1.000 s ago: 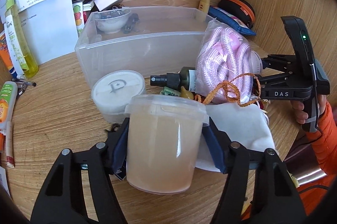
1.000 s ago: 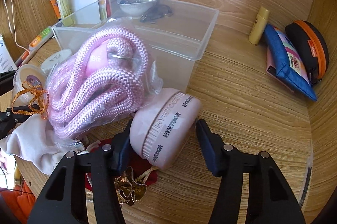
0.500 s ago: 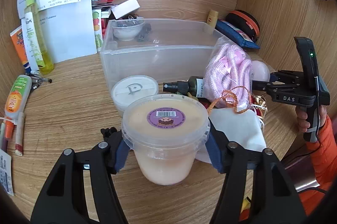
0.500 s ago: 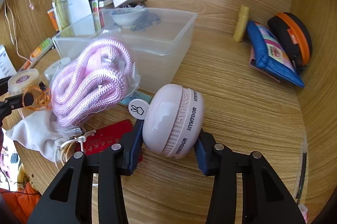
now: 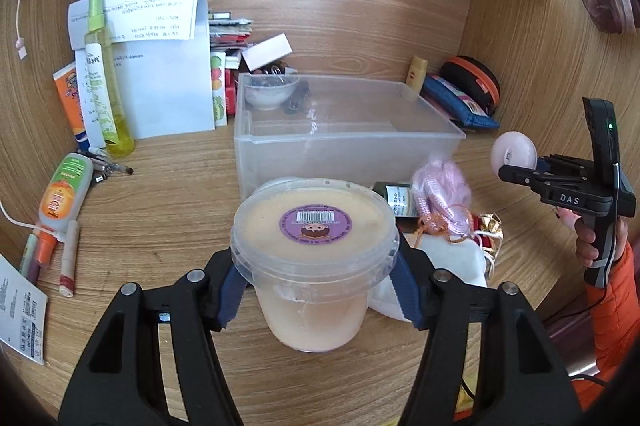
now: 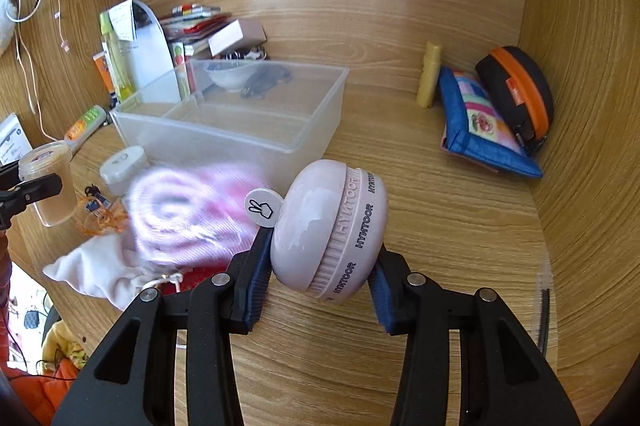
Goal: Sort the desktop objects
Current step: 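Lift the tan tub and pink warmer and carry both over the clear box, then open the left tool over the box while the right tool releases the pink warmer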
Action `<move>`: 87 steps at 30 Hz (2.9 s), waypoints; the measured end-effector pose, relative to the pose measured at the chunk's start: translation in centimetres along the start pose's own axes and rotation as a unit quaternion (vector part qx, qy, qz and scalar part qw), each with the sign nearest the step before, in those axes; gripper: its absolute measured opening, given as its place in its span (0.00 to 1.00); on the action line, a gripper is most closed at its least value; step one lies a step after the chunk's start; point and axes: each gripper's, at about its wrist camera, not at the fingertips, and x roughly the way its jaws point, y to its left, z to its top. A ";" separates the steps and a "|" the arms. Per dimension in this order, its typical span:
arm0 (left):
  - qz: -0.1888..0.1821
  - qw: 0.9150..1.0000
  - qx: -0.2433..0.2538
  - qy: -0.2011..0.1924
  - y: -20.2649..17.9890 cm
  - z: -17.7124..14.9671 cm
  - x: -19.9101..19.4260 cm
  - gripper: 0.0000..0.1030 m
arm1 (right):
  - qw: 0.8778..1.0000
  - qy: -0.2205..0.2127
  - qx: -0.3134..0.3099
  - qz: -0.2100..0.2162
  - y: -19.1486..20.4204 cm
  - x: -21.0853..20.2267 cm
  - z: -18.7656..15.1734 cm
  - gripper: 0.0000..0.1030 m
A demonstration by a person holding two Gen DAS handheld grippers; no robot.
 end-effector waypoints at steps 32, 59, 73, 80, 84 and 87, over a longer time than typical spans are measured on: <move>0.031 0.997 -0.019 -0.063 3.2 10.1 2.2 0.61 | 0.997 -0.063 -0.035 0.037 1.8 1.8 9.9 0.39; -0.026 0.998 -0.014 0.047 2.9 11.3 14.1 0.61 | 0.997 0.049 -0.029 0.061 3.3 12.7 11.0 0.39; 0.034 0.996 0.061 0.053 -0.1 9.6 15.6 0.61 | 0.997 0.050 -0.043 0.039 3.9 12.9 10.1 0.39; 0.039 0.996 0.065 0.047 -0.1 9.4 15.5 0.62 | 0.997 0.046 -0.042 0.039 4.0 12.9 10.0 0.40; 0.048 0.996 0.064 0.040 -0.1 9.2 15.5 0.68 | 0.997 0.043 -0.047 0.040 4.2 12.8 9.8 0.46; 0.030 0.997 0.062 0.037 -0.1 9.2 15.4 0.78 | 0.997 0.035 -0.054 0.030 4.6 12.6 9.6 0.50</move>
